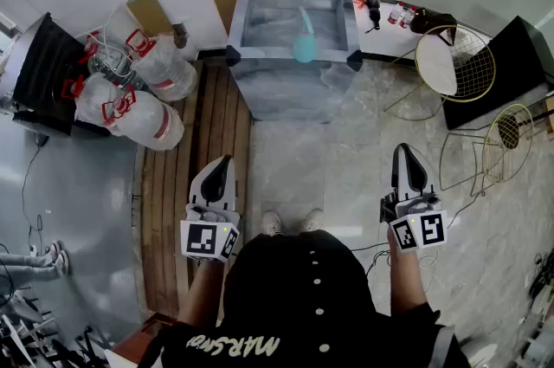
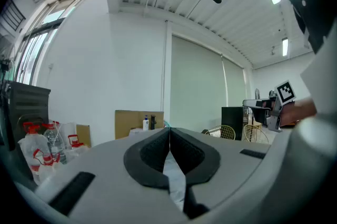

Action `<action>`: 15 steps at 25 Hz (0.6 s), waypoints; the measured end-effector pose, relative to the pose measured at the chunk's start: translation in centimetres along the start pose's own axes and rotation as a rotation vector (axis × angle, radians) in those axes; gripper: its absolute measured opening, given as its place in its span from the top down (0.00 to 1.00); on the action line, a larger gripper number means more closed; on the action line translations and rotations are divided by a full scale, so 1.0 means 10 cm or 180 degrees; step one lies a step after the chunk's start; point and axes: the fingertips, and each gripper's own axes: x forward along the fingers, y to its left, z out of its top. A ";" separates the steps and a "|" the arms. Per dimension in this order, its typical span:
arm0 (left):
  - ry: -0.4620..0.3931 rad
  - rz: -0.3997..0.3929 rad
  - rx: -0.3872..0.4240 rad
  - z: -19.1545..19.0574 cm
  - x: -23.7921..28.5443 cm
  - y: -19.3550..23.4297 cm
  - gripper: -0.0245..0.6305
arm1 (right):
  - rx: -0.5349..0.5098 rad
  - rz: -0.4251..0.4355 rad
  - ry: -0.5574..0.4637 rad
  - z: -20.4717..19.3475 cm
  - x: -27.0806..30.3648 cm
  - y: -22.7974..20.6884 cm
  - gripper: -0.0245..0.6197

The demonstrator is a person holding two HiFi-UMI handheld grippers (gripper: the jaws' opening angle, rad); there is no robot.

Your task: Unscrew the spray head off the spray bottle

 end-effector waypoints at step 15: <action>0.0010 -0.0010 0.0054 0.05 0.09 -0.22 0.92 | 0.0239 0.0043 -0.0219 0.10 -0.05 -0.19 0.95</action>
